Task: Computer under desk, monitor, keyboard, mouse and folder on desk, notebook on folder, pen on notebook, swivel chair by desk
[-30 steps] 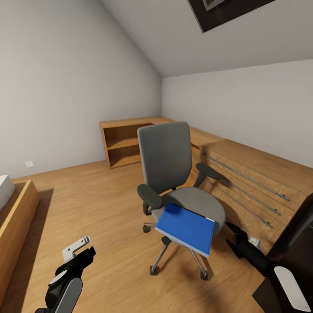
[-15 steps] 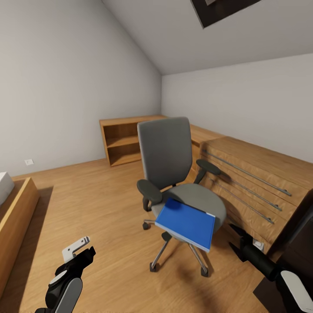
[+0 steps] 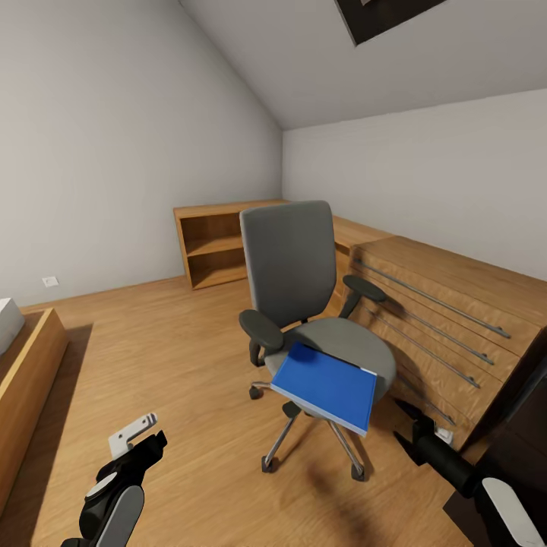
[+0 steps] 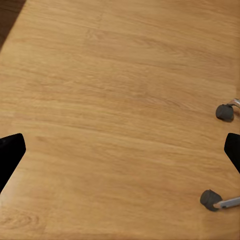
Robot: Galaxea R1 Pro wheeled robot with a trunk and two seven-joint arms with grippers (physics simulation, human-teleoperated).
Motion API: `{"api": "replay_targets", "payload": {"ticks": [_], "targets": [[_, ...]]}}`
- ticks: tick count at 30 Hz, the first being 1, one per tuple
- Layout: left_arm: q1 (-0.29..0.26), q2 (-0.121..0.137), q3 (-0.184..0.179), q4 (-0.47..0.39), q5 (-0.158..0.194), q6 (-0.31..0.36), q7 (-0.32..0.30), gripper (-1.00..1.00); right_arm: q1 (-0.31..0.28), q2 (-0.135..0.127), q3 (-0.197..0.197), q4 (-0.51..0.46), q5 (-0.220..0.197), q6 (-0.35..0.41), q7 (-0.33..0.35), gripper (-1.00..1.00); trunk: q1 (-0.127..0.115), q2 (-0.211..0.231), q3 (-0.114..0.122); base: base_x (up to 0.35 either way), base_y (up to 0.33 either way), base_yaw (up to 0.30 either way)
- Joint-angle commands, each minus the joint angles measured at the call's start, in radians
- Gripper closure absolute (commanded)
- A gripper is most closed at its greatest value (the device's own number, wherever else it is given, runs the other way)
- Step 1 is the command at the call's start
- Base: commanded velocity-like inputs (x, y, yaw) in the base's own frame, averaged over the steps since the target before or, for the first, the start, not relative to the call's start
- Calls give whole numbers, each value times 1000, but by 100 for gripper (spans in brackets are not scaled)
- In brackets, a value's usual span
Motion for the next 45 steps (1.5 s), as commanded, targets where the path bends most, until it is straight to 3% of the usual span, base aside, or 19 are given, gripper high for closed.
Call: {"api": "replay_targets", "payload": {"ticks": [1,15,23,29,38,45], "targets": [[-1,1,-2,-1,7,3,8,-100,-1,3,6,2,2,6,3,-100,0,0,-1,0,0,0],[-1,1,-2,0,8,3,8,-100,-1,10,61,10,1,5,1,-100,0,0,-1,0,0,0],[-1,1,-2,0,7,3,8,-100,-23,25,87,114,3,6,1,-100,0,0,-1,0,0,0],[-1,1,-2,0,8,3,8,-100,-24,27,92,117,4,6,1,-100,0,0,-1,0,0,0],[-1,1,-2,0,8,3,8,-100,-26,27,147,113,4,6,2,-100,0,0,-1,0,0,0],[-1,1,-2,0,8,3,7,-100,-26,28,160,109,4,7,4,-100,0,0,-1,0,0,0]]}}
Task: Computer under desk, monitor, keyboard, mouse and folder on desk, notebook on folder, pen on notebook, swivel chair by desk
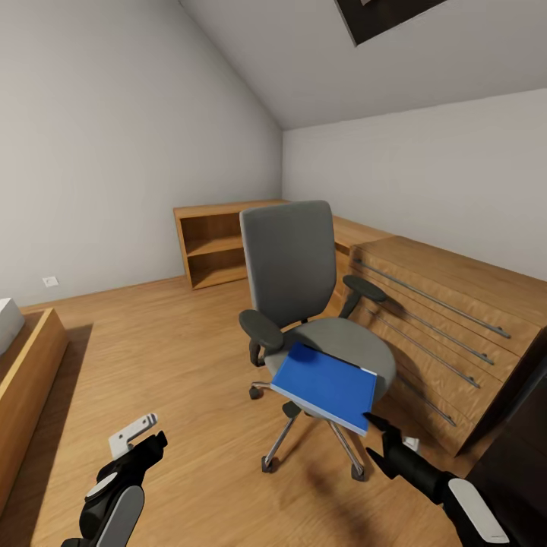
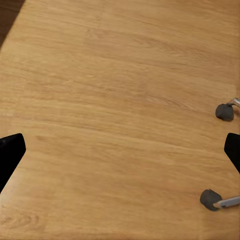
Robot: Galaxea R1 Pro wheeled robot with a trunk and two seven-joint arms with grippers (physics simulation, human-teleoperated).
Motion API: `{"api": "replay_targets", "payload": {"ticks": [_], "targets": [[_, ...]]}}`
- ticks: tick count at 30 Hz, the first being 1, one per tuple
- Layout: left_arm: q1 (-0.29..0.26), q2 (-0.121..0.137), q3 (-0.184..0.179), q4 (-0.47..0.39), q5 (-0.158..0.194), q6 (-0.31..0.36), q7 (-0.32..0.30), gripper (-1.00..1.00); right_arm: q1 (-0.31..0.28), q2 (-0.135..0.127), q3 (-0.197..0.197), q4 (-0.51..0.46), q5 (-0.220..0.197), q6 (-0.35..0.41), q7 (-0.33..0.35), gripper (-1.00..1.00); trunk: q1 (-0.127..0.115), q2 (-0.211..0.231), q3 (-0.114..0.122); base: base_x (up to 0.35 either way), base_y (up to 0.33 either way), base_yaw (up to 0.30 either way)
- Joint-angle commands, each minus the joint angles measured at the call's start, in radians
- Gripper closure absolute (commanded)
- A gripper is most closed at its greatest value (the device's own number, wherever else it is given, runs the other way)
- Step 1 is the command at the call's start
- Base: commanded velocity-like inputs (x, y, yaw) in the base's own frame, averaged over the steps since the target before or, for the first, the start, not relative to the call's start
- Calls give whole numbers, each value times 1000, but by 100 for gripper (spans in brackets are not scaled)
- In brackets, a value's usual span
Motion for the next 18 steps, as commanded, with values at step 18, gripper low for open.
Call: {"api": "replay_targets", "payload": {"ticks": [18], "targets": [[-1,1,-67,2,6,1,11,-100,-1,1,24,-22,4,6,3,-100,-19,35,15,0,0,0]]}}
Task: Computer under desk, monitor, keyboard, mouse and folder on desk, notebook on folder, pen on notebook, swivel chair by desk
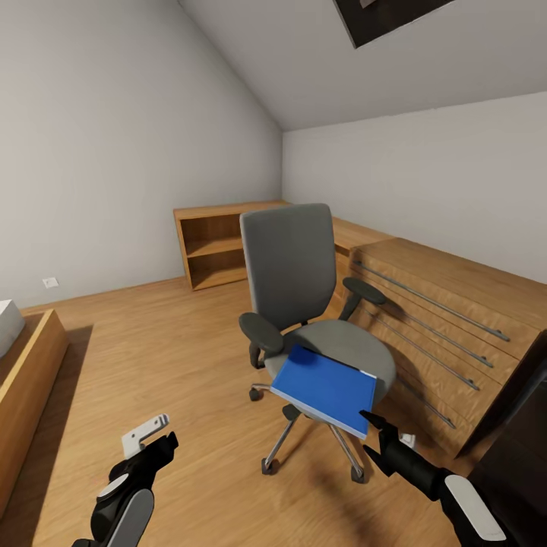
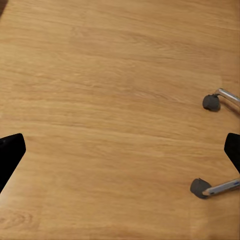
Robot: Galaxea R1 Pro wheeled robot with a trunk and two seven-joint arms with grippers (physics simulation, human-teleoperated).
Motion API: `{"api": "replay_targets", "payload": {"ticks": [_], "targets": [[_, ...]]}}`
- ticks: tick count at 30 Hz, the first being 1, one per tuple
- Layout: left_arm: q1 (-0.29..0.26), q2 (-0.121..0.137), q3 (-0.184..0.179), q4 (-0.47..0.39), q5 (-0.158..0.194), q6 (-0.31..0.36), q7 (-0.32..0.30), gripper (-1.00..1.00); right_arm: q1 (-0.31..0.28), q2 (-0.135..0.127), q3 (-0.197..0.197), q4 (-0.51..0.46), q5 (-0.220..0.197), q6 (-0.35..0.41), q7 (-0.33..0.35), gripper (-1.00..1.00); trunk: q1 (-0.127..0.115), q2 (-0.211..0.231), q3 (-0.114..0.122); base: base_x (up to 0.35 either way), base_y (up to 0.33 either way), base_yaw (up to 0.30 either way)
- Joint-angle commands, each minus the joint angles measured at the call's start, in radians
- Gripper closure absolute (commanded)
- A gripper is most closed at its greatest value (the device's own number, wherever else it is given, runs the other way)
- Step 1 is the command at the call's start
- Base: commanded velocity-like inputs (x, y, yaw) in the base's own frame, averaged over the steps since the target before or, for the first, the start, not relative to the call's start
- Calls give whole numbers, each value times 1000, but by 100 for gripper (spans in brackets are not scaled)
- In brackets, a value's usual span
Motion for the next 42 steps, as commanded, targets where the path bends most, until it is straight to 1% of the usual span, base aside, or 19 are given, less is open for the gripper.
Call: {"api": "replay_targets", "payload": {"ticks": [1,4,8,37,42], "targets": [[-1,1,-3,-1,6,2,8,-100,-1,0,-3,0,2,6,3,-100,0,0,-1,0,0,0],[-1,1,-3,-1,6,2,9,-100,-1,0,-3,0,2,5,3,-100,0,0,-1,0,0,0],[-1,1,-3,-1,6,2,9,-100,-1,0,-3,0,2,4,3,-100,-16,28,12,0,0,0],[-1,3,-3,18,4,2,4,-100,-1,2,-3,1,4,4,2,-100,-16,28,12,17,0,0],[-1,3,-3,19,4,1,4,-100,-1,9,-2,2,5,4,2,-100,-16,28,12,1,0,0]]}}
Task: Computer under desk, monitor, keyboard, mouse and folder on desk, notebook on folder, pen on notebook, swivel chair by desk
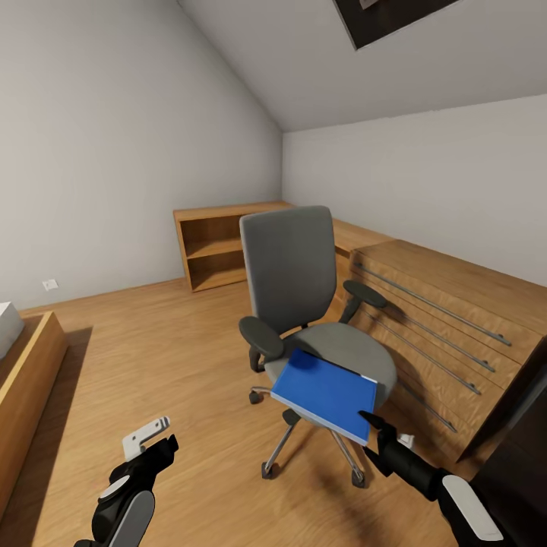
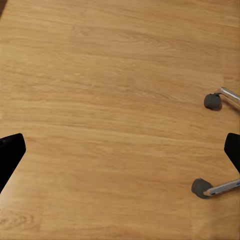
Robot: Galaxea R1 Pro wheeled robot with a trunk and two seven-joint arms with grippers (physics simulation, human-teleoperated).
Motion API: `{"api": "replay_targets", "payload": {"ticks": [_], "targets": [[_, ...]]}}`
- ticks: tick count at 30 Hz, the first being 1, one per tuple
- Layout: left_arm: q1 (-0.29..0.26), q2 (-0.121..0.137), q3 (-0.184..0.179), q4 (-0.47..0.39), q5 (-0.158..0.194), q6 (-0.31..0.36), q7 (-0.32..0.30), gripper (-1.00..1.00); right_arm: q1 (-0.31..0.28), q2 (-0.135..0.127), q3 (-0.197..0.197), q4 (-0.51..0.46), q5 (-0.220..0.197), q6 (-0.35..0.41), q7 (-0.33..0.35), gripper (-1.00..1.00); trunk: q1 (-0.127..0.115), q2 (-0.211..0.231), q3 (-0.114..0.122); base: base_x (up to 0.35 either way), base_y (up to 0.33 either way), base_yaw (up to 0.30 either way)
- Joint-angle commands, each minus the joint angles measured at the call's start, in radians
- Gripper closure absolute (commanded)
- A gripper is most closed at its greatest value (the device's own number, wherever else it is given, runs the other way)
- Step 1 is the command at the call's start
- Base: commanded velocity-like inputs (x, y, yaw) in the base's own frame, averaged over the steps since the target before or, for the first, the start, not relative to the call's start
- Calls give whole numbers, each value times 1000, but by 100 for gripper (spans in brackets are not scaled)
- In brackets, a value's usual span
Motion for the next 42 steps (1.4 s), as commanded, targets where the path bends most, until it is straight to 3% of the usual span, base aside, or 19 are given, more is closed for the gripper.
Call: {"api": "replay_targets", "payload": {"ticks": [1,6,7,24,42], "targets": [[-1,1,-2,-1,6,2,8,-100,-1,1,-2,0,2,6,3,-100,0,0,-1,0,0,0],[-1,1,-2,-1,6,3,8,-100,-1,5,-2,1,16,6,3,-100,0,0,-1,0,0,0],[-1,1,-2,-1,6,2,8,-100,-1,5,-3,1,21,6,3,100,0,0,-1,0,0,0],[-1,1,-2,-1,7,4,8,-100,-1,6,-3,0,30,6,5,100,0,0,-1,0,0,0],[-1,0,-2,-1,9,4,11,-100,-1,3,-6,-45,33,4,6,100,-69,126,55,0,0,0]]}}
